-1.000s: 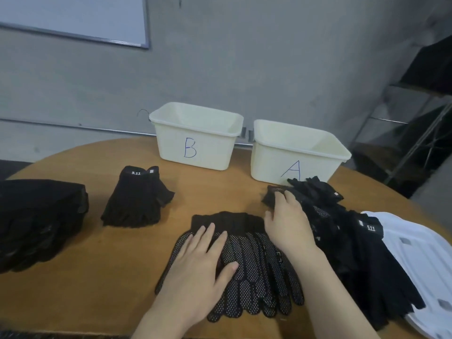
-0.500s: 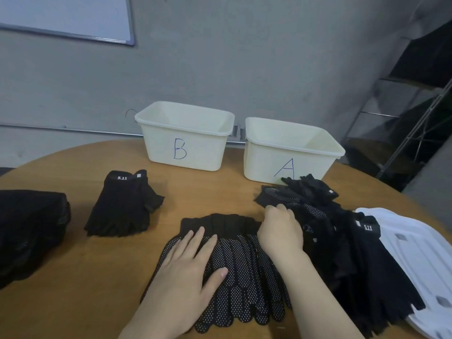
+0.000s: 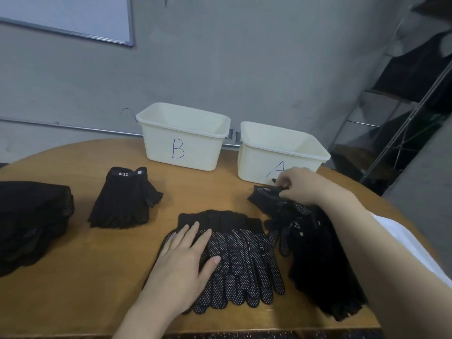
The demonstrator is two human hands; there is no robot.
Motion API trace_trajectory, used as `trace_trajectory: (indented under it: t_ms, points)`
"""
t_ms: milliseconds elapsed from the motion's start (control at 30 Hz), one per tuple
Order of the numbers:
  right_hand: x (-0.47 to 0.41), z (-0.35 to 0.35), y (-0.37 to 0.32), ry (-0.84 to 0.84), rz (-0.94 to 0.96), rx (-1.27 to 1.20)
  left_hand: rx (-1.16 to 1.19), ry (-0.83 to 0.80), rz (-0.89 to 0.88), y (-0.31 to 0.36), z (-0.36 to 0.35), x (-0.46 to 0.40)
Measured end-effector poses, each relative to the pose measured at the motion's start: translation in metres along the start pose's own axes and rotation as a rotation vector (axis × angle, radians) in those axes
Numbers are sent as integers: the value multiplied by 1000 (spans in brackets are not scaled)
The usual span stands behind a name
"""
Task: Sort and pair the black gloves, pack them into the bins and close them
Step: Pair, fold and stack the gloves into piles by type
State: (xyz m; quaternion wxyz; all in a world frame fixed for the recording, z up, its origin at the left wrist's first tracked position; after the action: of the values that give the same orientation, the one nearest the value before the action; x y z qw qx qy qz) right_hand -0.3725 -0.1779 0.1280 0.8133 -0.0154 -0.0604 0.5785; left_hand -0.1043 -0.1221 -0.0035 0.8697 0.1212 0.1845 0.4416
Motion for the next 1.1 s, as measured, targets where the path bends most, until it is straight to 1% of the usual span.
trace_trajectory:
  t_ms: [200, 300, 400, 500, 633, 700, 767, 833, 900, 933, 1033, 1100]
  points:
    - [-26, -34, -3, -68, 11, 179, 11, 9, 0, 0, -1, -2]
    - [-35, -37, 0, -4, -1, 287, 9, 15, -8, 0, -1, -1]
    - [-38, -24, 1, 73, -26, 323, -3, 6, -10, -1, -1, -1]
    - [-36, 5, 1, 178, -51, 233, -7, -2, -7, -1, -2, -2]
    - [-18, 61, 2, 419, -73, -39, -8, -21, -4, 0, -3, -2]
    - [-3, 83, 0, 510, -81, -154, 5, -21, -2, 2, 0, -1]
    - [11, 100, -4, 554, -72, -261, 27, 19, 2, 5, 8, 1]
    - [27, 111, -15, 572, -5, -377, 68, 90, -4, 10, 21, 5]
    - [45, 117, -33, 562, 84, -476, 185, 167, -13, 14, 34, 11]
    - [54, 116, -43, 524, 113, -531, 272, 211, -10, 14, 40, 14]
    - [75, 87, -69, 310, 170, -738, 576, 367, 64, 1, 49, 25]
    - [91, 53, -87, 132, 195, -841, 856, 451, 146, -10, 50, 29]
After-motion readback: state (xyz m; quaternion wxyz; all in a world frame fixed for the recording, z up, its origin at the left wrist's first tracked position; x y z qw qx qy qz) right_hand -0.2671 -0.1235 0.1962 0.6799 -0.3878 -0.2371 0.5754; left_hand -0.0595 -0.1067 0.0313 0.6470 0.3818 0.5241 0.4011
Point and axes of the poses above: each hand's wrist, its own x-axis away from the middle knuckle, its own z-axis out of the back of the hand, y = z × x, the point moved 10 cm from there along -x, towards the middle knuckle, and after that the axes turned 8 degrees about -z, right-handed, at the moved point
